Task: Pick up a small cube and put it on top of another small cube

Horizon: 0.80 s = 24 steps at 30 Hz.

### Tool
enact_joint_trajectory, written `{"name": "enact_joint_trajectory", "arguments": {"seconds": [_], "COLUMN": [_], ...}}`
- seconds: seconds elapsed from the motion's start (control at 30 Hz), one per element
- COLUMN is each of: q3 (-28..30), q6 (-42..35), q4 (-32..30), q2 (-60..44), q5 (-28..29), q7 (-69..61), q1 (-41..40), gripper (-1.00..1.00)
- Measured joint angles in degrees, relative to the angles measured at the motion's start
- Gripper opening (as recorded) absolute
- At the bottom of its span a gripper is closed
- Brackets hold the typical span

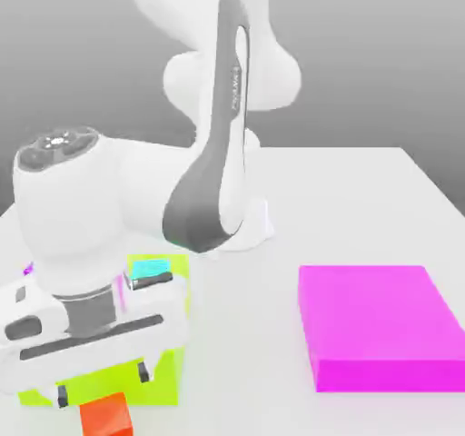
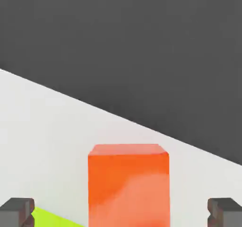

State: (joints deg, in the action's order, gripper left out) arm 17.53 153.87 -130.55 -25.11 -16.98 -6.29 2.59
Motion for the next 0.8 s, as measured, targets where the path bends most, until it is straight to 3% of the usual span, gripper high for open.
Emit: {"name": "enact_joint_trajectory", "arguments": {"seconds": [0.03, 0.07, 0.3, 0.43, 0.57, 0.8], "q3": [-1.2, -2.1, -2.3, 1.3, 1.8, 3.3], "q6": [1.6, 2.9, 3.0, -2.6, -6.9, -12.9], "q4": [0.5, 0.8, 0.9, -0.4, -1.3, -8.8], "q2": [-2.1, -3.9, -4.0, 2.8, 8.6, 21.0], "q5": [-1.1, -2.0, -2.0, 2.4, 1.4, 3.0], "q7": [-0.9, -1.6, -1.6, 1.0, 0.7, 11.9], "q1": [-1.0, -1.8, -1.9, 0.3, -0.5, 0.6], "gripper": [0.0, -1.0, -1.0, -1.0, -1.0, -1.0]}}
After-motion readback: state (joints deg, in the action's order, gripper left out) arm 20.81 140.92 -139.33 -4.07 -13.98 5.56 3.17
